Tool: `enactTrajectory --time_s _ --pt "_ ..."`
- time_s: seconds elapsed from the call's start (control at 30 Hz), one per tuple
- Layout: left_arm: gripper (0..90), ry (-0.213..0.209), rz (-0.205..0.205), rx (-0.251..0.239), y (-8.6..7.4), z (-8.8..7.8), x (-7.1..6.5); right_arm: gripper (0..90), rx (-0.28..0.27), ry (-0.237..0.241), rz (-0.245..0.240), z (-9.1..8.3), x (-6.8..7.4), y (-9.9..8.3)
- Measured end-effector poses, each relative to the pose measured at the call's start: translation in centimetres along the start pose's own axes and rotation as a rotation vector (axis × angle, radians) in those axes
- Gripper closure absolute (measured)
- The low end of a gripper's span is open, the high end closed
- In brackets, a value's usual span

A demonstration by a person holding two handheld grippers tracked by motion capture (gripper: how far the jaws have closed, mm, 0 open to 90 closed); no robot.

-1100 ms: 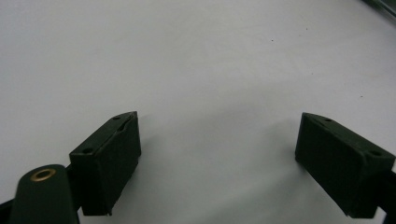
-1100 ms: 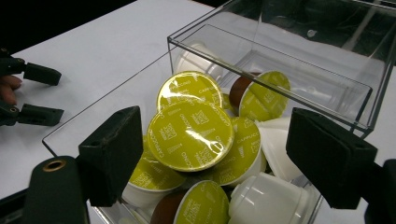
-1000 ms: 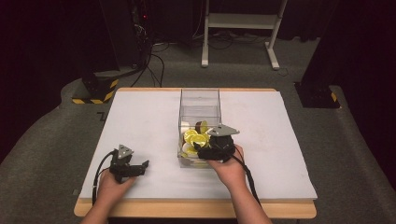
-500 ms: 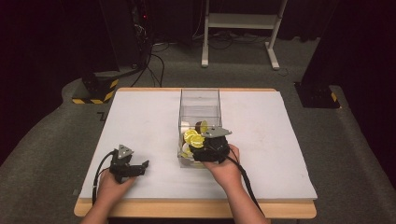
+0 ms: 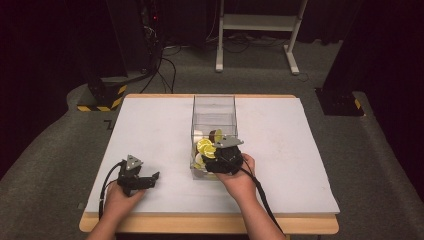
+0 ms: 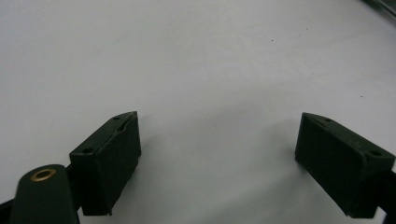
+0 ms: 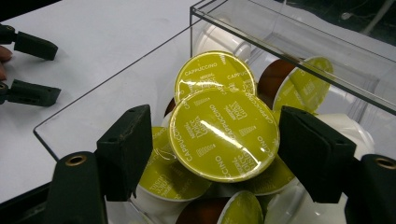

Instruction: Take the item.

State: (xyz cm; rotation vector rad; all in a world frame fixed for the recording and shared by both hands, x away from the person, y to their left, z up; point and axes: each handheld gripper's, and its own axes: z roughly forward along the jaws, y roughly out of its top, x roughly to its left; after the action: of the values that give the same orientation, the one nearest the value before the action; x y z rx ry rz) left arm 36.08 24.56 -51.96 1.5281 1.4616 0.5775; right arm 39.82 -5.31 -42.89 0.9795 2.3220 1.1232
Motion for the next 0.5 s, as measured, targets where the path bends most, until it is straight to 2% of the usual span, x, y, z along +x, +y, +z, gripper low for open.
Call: enactTrajectory --time_s 0.5 --pt "14.4 0.000 0.001 0.001 0.00 -0.01 0.01 36.5 -0.001 -0.018 -0.002 0.20 0.07 -0.11"
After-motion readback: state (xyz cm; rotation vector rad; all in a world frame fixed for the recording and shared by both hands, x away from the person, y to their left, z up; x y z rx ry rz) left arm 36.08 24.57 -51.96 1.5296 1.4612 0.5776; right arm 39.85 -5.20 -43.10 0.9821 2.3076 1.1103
